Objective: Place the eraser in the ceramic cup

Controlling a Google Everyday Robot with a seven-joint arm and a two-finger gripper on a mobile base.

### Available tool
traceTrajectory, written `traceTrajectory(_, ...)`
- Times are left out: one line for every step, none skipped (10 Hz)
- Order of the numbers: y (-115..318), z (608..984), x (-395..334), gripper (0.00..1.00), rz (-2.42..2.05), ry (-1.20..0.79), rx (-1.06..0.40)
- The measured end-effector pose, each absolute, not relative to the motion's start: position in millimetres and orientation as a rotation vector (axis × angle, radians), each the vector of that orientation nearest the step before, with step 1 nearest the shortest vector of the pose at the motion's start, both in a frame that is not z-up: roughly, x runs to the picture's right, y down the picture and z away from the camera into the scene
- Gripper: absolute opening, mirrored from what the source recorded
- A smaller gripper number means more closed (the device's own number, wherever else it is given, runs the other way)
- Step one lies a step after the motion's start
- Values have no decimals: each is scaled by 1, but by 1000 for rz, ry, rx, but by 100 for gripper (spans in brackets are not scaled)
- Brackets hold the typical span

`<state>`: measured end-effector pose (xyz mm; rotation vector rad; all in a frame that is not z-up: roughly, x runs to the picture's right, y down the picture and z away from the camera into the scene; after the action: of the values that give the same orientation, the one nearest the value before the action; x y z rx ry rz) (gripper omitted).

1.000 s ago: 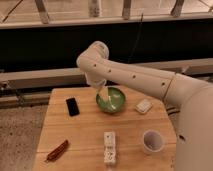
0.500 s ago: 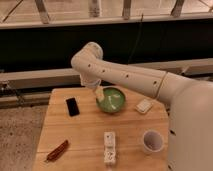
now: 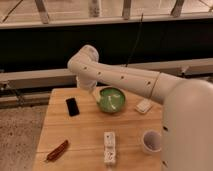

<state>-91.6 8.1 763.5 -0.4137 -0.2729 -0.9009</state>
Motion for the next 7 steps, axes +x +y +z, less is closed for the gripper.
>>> traceTrajectory(9,766,-95,80,-916,-280,-414)
traceTrajectory(12,771,-102,80,-934,-288,-413)
traceTrajectory(15,776,-112,80,-955,-298,-412)
traceTrajectory(17,779,-117,80,-967,-306,-413)
traceTrajectory(18,780,-117,80,-982,-314,-414)
traceTrajectory(19,782,-117,80,-993,-320,-416)
traceTrajectory(21,786,-119,80,-1007,-325,-420)
